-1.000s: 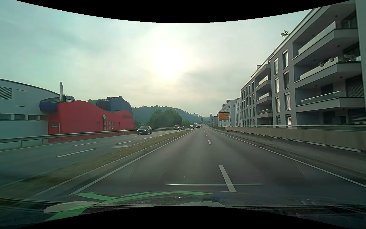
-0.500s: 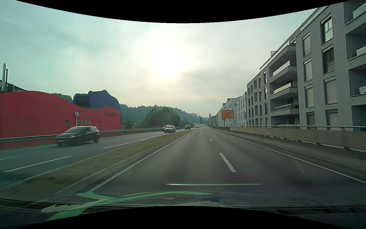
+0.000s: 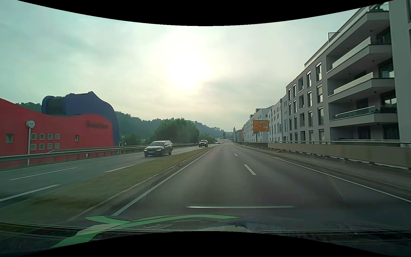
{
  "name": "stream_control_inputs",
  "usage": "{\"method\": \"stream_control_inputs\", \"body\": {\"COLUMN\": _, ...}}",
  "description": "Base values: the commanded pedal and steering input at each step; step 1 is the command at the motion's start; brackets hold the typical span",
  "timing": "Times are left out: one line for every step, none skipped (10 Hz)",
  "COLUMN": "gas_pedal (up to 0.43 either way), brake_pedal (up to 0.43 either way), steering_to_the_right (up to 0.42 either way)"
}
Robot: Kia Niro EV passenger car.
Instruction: Follow the waypoints while adhering to traffic rules and regulations
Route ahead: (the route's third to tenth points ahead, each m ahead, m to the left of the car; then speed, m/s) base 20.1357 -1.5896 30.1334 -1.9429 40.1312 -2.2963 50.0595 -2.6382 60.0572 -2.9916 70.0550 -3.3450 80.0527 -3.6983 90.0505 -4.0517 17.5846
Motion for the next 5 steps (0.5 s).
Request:
{"method": "stream_control_inputs", "body": {"gas_pedal": 0.13, "brake_pedal": 0.0, "steering_to_the_right": 0.002}}
{"method": "stream_control_inputs", "body": {"gas_pedal": 0.118, "brake_pedal": 0.0, "steering_to_the_right": 0.002}}
{"method": "stream_control_inputs", "body": {"gas_pedal": 0.098, "brake_pedal": 0.0, "steering_to_the_right": 0.002}}
{"method": "stream_control_inputs", "body": {"gas_pedal": 0.087, "brake_pedal": 0.0, "steering_to_the_right": 0.002}}
{"method": "stream_control_inputs", "body": {"gas_pedal": 0.059, "brake_pedal": 0.0, "steering_to_the_right": 0.002}}
